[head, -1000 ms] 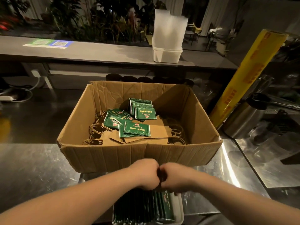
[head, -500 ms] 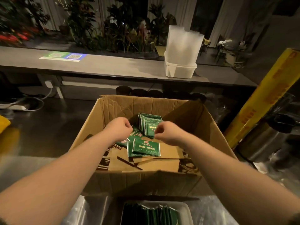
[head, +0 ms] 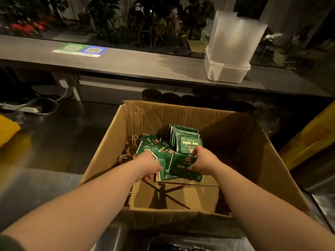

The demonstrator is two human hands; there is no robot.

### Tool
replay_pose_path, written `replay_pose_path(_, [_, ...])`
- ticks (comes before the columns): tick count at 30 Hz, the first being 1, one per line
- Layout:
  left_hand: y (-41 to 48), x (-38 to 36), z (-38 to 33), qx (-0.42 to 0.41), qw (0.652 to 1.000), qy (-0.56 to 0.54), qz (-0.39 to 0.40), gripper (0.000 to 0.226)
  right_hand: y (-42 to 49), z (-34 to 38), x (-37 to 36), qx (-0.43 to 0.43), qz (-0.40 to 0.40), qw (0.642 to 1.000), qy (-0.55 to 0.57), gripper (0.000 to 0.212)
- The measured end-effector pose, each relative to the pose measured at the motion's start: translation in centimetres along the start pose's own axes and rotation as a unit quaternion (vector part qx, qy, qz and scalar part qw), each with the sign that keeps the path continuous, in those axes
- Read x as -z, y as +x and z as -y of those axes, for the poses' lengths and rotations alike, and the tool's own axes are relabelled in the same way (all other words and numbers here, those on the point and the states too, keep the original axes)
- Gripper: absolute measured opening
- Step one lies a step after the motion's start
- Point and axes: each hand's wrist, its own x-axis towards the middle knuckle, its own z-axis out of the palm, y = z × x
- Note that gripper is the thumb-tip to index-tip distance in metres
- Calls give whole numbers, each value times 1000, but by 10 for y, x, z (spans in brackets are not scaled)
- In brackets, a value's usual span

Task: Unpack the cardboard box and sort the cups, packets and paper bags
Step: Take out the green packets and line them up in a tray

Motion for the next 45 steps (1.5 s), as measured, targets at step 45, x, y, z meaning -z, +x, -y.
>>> replay_pose_path(45, [-9, 43, 3, 31, 876, -481, 9, 45, -5, 56, -55, 46, -49, 981, -183, 70])
